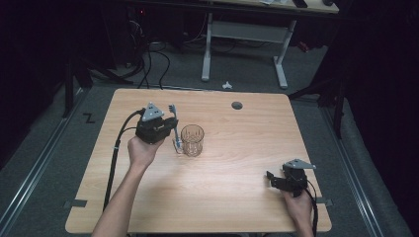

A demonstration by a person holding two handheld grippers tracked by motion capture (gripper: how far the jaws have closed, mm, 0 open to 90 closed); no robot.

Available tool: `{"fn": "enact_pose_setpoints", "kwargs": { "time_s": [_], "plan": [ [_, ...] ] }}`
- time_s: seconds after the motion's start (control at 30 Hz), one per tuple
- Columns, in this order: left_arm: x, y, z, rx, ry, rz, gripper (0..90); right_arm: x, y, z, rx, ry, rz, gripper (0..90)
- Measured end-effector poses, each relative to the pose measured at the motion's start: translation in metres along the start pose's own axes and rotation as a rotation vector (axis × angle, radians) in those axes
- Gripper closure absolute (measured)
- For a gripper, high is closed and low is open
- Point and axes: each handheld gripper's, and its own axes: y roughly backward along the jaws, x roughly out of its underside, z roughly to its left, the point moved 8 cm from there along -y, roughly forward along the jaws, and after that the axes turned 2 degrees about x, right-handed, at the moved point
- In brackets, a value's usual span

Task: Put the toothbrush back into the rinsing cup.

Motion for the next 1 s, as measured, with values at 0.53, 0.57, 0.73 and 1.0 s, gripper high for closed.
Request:
{"fn": "enact_pose_setpoints", "kwargs": {
  "time_s": [0.53, 0.57, 0.73, 1.0],
  "plan": [
    [0.011, 0.001, -0.002, 0.015, 0.015, 0.026, 79.6, 0.000, 0.000, 0.000, -0.001, -0.004, 0.000, 26.2],
    [0.011, 0.001, -0.002, 0.014, 0.014, 0.027, 79.7, 0.000, 0.000, 0.000, -0.001, -0.004, 0.000, 26.2],
    [0.012, 0.000, -0.004, 0.014, -0.005, 0.030, 80.0, 0.000, 0.000, 0.000, -0.001, -0.004, 0.000, 26.2],
    [0.016, -0.002, -0.006, 0.018, -0.009, 0.030, 80.2, 0.000, 0.000, 0.000, -0.001, -0.003, 0.000, 26.2]
  ]
}}
